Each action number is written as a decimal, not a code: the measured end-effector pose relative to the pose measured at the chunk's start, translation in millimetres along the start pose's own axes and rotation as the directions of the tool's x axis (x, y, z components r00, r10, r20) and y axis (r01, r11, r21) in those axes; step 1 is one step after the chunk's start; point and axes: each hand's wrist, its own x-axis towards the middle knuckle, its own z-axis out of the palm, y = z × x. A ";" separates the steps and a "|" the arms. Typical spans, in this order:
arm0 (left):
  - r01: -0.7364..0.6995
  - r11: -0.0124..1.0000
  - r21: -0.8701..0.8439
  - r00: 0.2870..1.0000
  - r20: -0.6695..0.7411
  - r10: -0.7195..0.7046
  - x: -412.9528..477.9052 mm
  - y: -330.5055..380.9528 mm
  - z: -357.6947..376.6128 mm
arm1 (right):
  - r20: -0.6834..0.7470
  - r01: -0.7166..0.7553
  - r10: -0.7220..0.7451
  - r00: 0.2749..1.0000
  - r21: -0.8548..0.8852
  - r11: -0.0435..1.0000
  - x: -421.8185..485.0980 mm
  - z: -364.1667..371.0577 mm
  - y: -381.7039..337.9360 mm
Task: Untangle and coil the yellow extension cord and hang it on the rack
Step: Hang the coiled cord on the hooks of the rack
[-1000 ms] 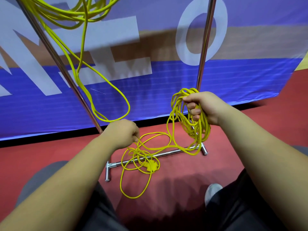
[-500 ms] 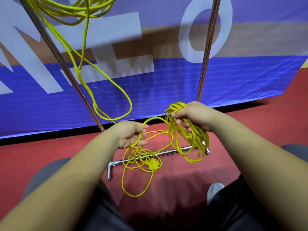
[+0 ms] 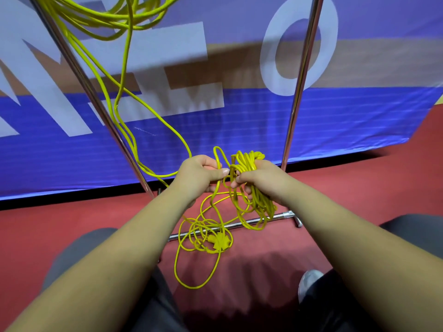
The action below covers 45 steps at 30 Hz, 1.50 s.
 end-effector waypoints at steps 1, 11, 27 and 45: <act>-0.005 1.000 -0.013 1.000 -0.011 0.005 0.2 2.3 1.4 | -0.003 -0.006 0.006 1.000 0.008 1.000 1.2 2.5 0.0; 0.111 0.917 -0.383 0.985 -0.077 -0.152 6.9 13.7 8.6 | 0.072 0.079 -0.086 0.994 0.095 0.992 2.5 34.1 5.8; 0.119 0.881 0.457 0.854 0.405 -0.326 8.8 -25.5 -5.5 | -0.188 0.115 -0.022 0.982 0.503 0.857 17.6 25.2 -13.4; -0.410 0.227 0.883 0.589 0.447 -0.673 18.0 -93.0 -11.8 | -0.034 0.038 -0.018 0.999 0.798 0.602 13.2 -25.5 -54.6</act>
